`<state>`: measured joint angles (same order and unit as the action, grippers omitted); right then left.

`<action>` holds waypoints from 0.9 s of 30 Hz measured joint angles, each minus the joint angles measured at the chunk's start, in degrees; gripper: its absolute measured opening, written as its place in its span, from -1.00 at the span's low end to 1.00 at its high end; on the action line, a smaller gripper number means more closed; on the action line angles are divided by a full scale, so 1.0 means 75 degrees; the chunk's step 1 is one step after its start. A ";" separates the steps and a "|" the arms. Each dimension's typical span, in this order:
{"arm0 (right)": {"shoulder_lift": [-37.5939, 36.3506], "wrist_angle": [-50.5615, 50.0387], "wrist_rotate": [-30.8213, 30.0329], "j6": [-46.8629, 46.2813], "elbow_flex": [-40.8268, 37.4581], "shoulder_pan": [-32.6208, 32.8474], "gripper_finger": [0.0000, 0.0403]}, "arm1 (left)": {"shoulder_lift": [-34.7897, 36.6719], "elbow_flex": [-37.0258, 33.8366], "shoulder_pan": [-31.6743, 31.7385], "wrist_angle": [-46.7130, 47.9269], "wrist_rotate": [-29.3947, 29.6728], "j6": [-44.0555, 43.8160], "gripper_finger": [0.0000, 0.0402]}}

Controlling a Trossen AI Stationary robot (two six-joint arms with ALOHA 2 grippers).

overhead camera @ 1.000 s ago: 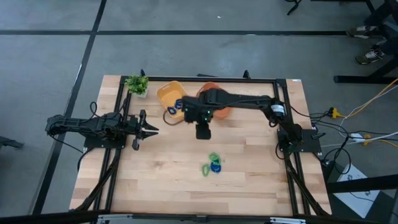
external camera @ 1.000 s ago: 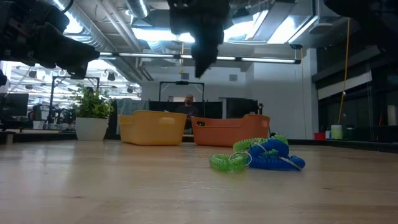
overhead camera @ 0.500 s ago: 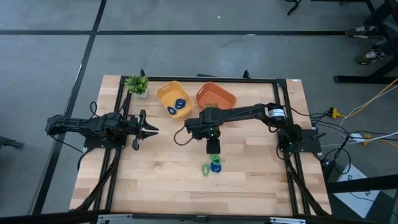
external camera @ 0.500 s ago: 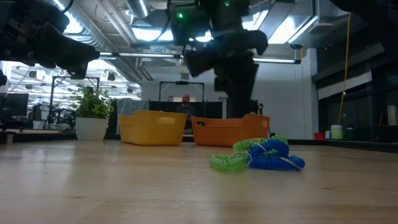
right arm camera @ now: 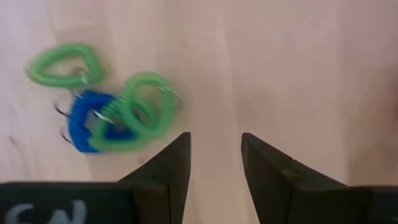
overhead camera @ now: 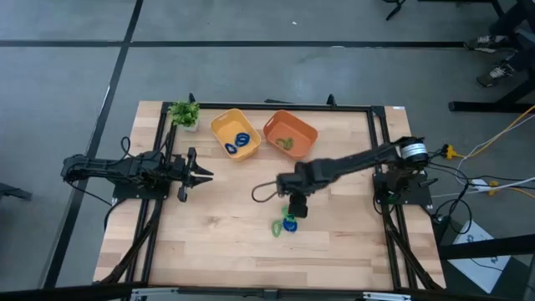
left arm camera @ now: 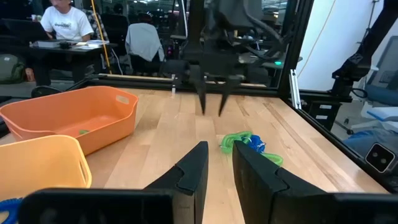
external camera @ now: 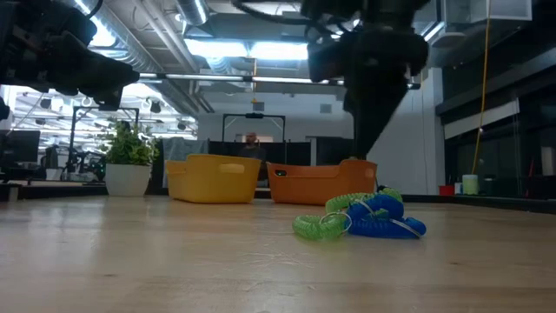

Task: Sort spring keychains
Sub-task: Put the green spring keychain into the orange bin

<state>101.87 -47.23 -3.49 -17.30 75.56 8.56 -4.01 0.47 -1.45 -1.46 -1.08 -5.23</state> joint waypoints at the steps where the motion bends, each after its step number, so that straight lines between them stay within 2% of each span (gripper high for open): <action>1: -0.0128 0.0440 0.0001 -0.0054 -0.0278 0.0117 -0.30 | 0.0000 0.0000 0.0000 0.0000 -0.0003 0.0000 -0.65; 6: -0.0430 0.1731 0.0048 0.0123 -0.1176 0.0597 -0.30 | 0.0000 0.0000 0.0000 0.0001 -0.0003 0.0000 -0.65; 12: -0.0412 0.2743 0.0027 0.0641 -0.1527 0.0809 -0.30 | 0.0000 0.0000 0.0000 0.0000 0.0000 0.0000 -0.65; 19: -0.0412 0.2961 -0.0963 0.0963 -0.1538 0.0800 -0.30 | 0.0000 0.0000 0.0000 -0.0002 -0.0001 0.0000 -0.65; 27: -0.0115 0.3278 -0.0987 0.0977 -0.1877 0.0798 -0.30 | 0.0000 0.0000 0.0000 -0.0002 -0.0002 0.0000 -0.65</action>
<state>101.01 -22.65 -10.89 -9.98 61.49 14.55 -4.01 0.47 -1.45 -1.48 -1.10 -5.23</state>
